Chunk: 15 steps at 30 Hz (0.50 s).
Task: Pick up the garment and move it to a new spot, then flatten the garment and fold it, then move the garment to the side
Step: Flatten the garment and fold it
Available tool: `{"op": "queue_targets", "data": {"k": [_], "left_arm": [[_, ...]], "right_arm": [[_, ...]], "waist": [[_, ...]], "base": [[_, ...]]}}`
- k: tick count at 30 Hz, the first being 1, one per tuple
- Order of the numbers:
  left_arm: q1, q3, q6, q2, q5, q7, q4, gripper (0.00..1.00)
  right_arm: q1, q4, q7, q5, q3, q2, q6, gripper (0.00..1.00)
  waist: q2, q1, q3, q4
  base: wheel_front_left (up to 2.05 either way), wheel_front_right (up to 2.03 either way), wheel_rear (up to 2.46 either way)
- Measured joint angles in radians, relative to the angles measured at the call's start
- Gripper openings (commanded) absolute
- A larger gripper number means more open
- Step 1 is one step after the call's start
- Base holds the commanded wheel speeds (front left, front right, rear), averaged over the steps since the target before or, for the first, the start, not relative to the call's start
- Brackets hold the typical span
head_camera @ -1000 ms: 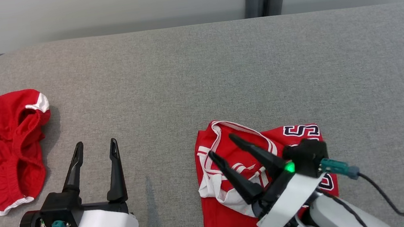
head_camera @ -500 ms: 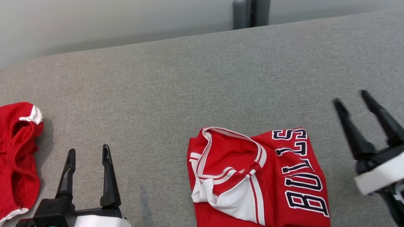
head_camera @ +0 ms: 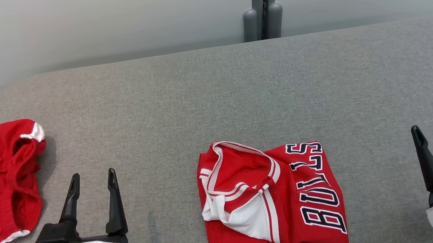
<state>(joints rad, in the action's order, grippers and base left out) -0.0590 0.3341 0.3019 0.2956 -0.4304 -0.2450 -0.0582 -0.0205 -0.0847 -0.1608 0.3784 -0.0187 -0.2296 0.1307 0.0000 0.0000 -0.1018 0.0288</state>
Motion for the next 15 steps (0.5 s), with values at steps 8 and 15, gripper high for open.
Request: {"op": "queue_targets", "data": {"k": [8, 15], "left_arm": [[0.006, 0.003, 0.007, 0.003, 0.0, 0.007, 0.004, 1.0], [0.006, 0.006, 0.009, 0.004, -0.003, 0.008, 0.008, 1.0]], "right_arm": [[0.015, 0.027, 0.022, -0.011, -0.015, 0.016, 0.0, 1.0], [0.024, 0.029, 0.036, -0.017, -0.023, 0.024, 0.0, 1.0]], "waist": [[0.0, 0.0, 0.002, 0.003], [0.0, 0.0, 0.007, 0.006]], "base": [[0.0, 0.0, 0.0], [0.0, 0.0, 0.0]]}}
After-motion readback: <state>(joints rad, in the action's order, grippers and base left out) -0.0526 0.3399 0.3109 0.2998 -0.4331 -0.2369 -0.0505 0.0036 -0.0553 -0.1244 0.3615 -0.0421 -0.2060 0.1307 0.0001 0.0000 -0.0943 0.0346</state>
